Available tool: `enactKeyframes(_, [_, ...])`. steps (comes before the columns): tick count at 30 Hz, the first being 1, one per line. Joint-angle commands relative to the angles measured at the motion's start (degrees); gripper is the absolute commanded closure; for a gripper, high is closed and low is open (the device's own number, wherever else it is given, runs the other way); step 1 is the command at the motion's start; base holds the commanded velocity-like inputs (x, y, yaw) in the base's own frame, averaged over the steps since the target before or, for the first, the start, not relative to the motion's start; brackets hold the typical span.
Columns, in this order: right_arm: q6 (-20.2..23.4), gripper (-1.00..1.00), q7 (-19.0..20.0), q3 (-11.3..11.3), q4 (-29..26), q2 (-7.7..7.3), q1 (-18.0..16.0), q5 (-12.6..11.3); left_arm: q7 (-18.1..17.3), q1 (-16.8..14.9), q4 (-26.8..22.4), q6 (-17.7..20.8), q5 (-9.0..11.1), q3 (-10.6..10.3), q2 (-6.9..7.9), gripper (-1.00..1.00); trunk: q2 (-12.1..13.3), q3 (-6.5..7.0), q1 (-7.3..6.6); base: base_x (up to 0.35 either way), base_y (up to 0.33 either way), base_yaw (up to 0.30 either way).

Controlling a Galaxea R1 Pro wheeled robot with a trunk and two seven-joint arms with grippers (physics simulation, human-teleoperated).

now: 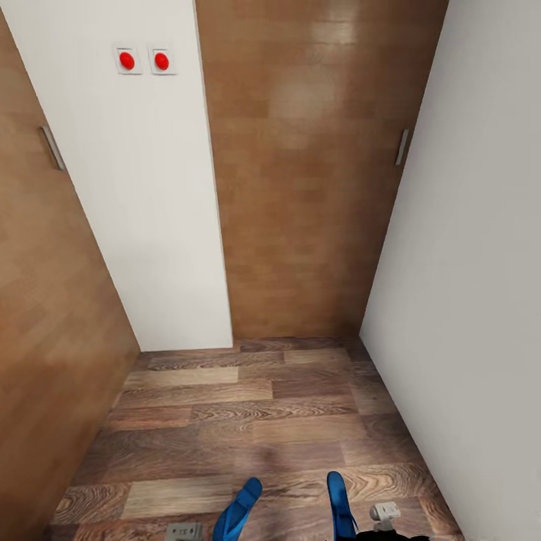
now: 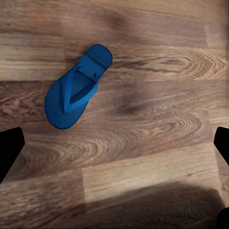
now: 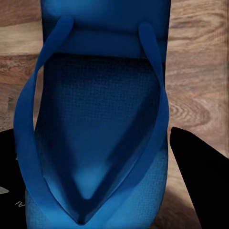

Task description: In the bedroom, move the book from the bed onto either nightstand, and place the two sandals side by side next to the bed.

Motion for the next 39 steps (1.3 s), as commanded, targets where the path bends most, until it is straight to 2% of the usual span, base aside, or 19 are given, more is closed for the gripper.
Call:
enactKeyframes(1, [0.59,1.0,0.31,-0.1,-0.1,-0.01,-0.01,-0.27,0.02,-0.05,0.0,-0.22,0.55,-0.41,0.08,-1.0,-0.02,-0.05,-0.01,0.0,0.0,-0.177])
enactKeyframes(12, [0.61,1.0,0.33,-0.08,-0.1,-0.01,-0.01,-0.27,-0.05,-0.04,-0.04,-0.22,0.57,-0.41,0.16,-1.0,-0.02,-0.05,-0.01,0.002,0.001,-0.155])
enactKeyframes(27, [0.61,1.0,0.37,-0.08,-0.1,-0.03,-0.01,-0.27,-0.02,-0.05,-0.04,-0.18,0.58,-0.41,0.17,-1.0,-0.02,-0.05,-0.01,0.175,0.108,-0.02])
enactKeyframes(39, [0.59,1.0,0.38,-0.08,-0.1,-0.01,-0.01,-0.27,0.01,-0.05,-0.04,-0.18,0.57,-0.41,0.17,-1.0,-0.02,-0.05,-0.01,0.005,0.003,-0.232])
